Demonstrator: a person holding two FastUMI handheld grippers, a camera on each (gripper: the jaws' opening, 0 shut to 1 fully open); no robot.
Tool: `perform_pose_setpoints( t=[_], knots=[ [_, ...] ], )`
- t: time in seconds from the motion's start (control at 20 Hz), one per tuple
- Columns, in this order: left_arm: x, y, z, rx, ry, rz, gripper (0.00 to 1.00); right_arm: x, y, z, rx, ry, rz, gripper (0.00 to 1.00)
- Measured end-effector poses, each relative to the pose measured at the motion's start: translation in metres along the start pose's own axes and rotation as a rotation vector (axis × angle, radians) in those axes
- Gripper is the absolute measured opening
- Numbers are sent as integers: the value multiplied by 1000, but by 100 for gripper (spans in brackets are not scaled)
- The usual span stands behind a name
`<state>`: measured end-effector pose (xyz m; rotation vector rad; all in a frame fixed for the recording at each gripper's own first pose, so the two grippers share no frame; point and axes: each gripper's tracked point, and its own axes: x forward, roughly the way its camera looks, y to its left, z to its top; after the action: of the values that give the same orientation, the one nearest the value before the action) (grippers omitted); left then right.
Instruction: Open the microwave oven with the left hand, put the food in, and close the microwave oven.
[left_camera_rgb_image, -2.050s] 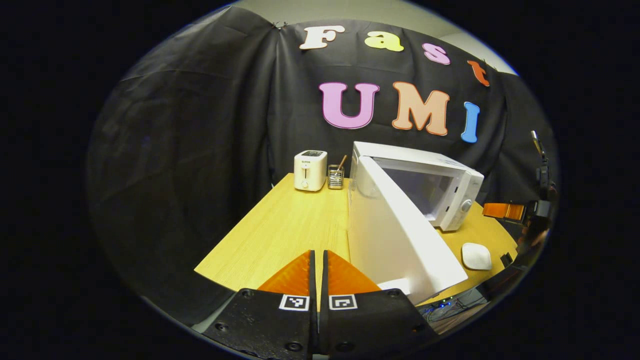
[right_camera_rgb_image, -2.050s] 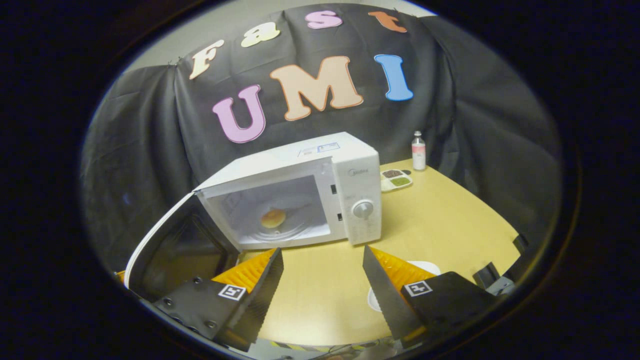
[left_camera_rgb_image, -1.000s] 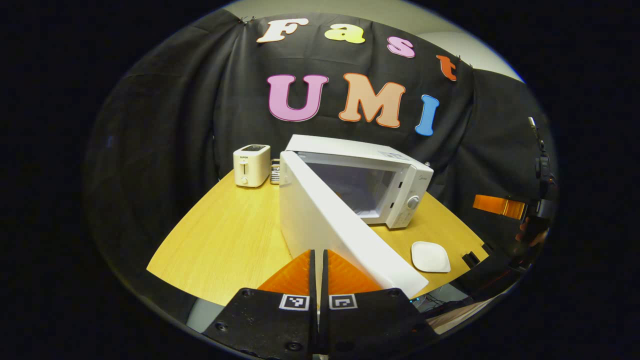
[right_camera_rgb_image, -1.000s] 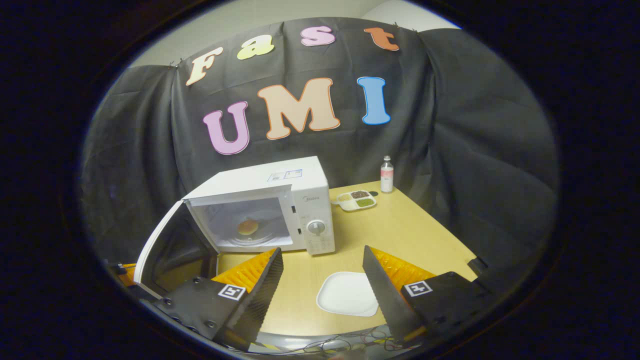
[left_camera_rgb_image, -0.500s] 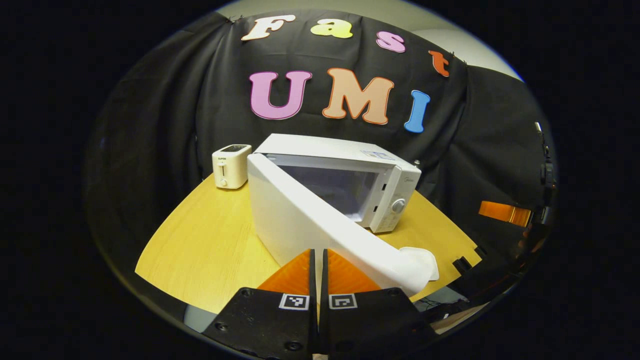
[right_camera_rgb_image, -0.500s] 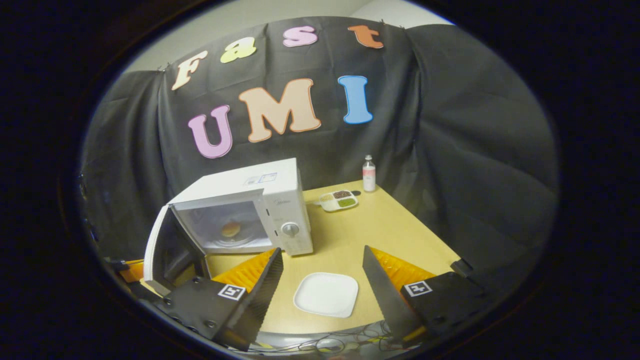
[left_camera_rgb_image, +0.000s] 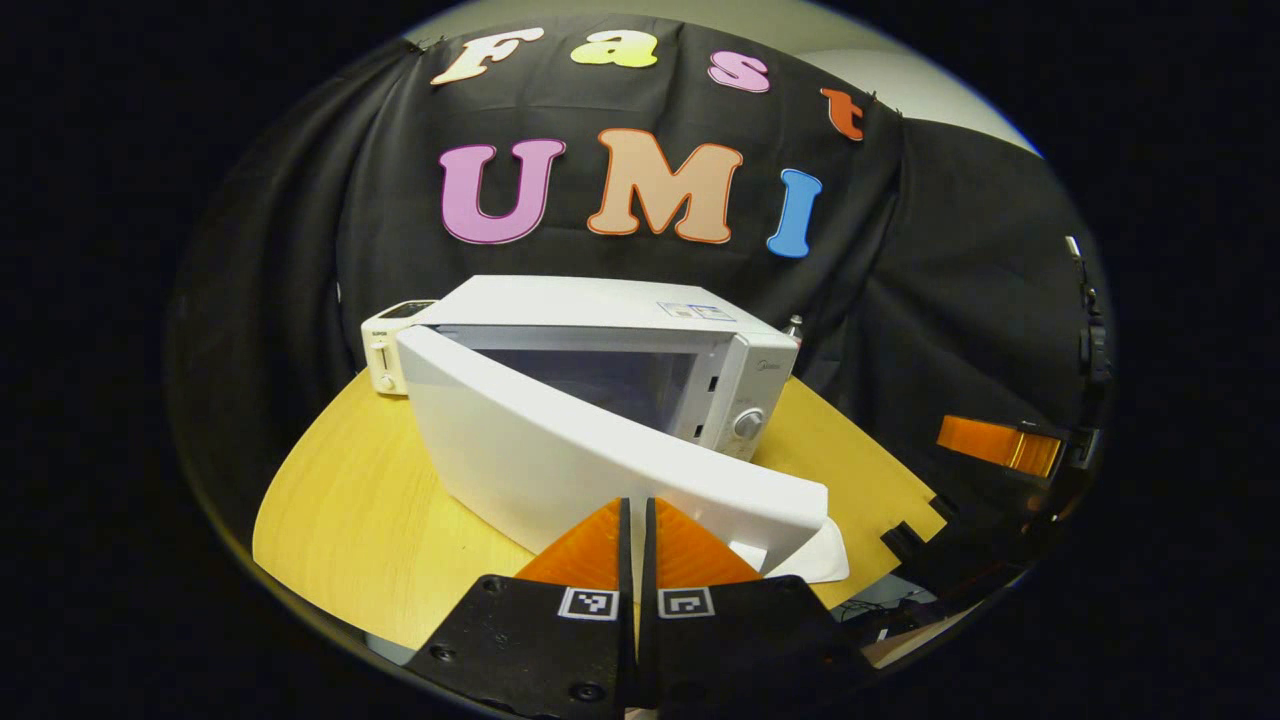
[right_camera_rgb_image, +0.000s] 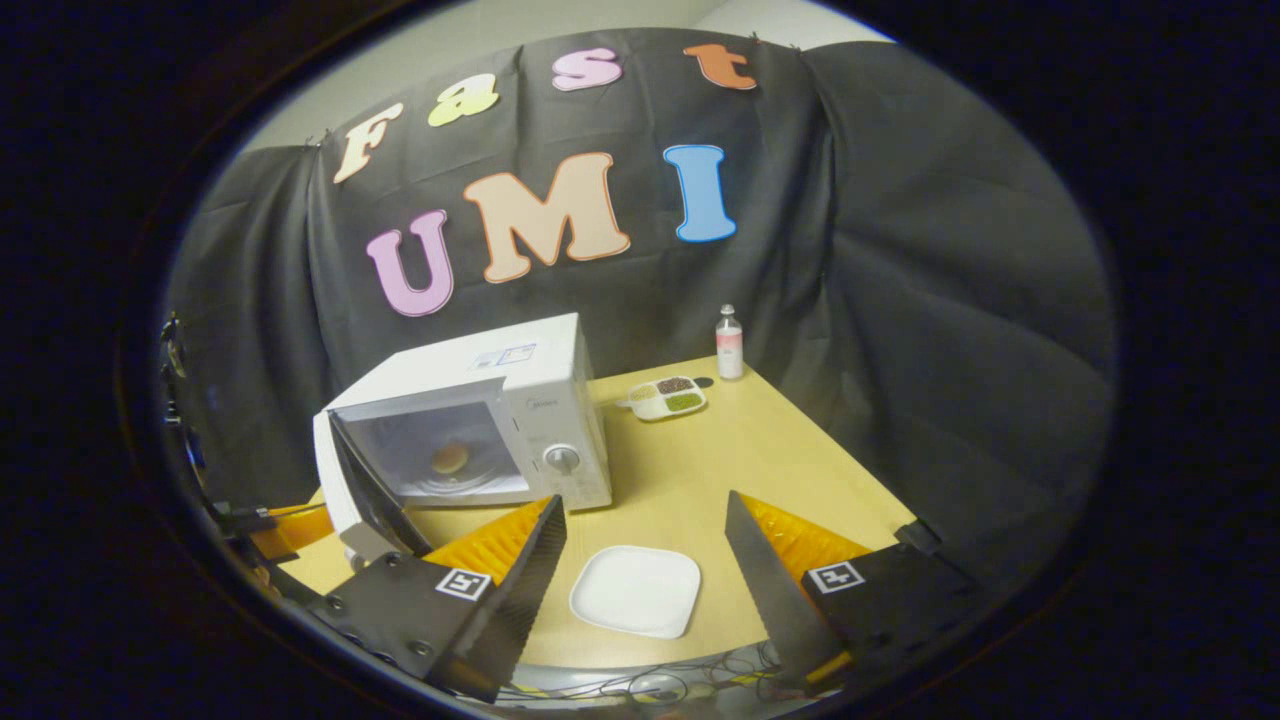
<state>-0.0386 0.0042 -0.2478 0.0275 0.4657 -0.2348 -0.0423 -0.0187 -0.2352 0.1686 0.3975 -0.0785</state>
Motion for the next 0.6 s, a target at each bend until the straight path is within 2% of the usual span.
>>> perform_pose_setpoints(
  t=[0.35, 0.6],
  knots=[
    [40, -30, 16, 7, -20, -33, 0, 9, -8, 1, 13, 8, 0, 99],
    [68, -42, 28, -12, -44, -28, 0, 18, -13, 3, 7, 11, -11, 99]
  ],
)
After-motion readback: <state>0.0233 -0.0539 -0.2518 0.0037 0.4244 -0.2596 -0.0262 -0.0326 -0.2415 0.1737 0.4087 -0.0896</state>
